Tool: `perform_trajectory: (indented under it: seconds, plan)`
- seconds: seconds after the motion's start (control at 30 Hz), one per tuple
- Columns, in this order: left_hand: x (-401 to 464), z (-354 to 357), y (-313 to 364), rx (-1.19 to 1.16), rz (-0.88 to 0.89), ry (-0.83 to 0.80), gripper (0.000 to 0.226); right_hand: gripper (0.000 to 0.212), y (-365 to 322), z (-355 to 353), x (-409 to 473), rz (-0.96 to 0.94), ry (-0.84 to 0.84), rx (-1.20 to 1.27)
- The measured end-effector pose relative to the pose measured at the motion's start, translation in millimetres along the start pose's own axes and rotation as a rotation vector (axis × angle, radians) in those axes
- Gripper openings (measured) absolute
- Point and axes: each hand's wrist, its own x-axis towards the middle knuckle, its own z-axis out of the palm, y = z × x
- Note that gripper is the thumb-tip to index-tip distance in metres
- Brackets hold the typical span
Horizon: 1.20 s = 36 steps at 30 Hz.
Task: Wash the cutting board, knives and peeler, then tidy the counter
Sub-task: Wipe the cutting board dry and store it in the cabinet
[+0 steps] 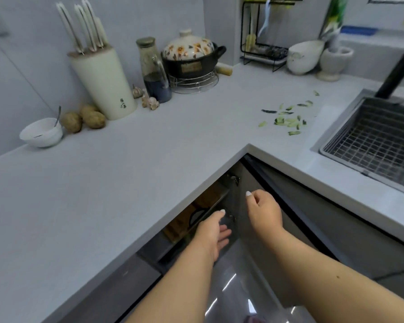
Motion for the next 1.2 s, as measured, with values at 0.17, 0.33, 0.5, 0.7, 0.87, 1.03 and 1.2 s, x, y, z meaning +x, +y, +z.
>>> perform_trajectory:
  seconds: [0.17, 0.33, 0.5, 0.7, 0.87, 1.03, 1.2]
  plan:
    - [-35.3, 25.0, -0.2, 0.094, 0.012, -0.093, 0.059, 0.033, 10.8, -67.1, -11.2, 0.025, 0.279, -0.405]
    - [-60.3, 26.4, -2.3, 0.138, 0.001, -0.174, 0.058, 0.067, 31.1, -77.8, -26.7, 0.388, -0.032, -0.415]
    - [-78.4, 4.8, -0.4, 0.189, -0.019, -0.195, 0.045, 0.074, 5.1, -66.3, -45.4, 0.417, -0.13, -0.318]
    - [-96.6, -38.1, 2.6, 0.279, -0.237, -0.296, 0.055, 0.079, -47.6, -21.4, -76.1, 0.55, -0.276, 0.098]
    - [-90.2, -78.9, 2.7, 0.38, -0.245, -0.202, 0.044, 0.086, -89.5, 18.2, -89.6, 0.776, -0.488, 0.741]
    - [-85.0, -111.0, 15.1, 0.449, -0.055, 0.0, 0.01, 0.087, -109.6, 52.2, -90.6, 0.753, -0.504, 0.893]
    - [-87.7, -113.4, 26.3, 0.674, 0.072, 0.101, 0.009, 0.091, -114.0, 71.6, -82.0, 0.772, -0.536, 0.923]
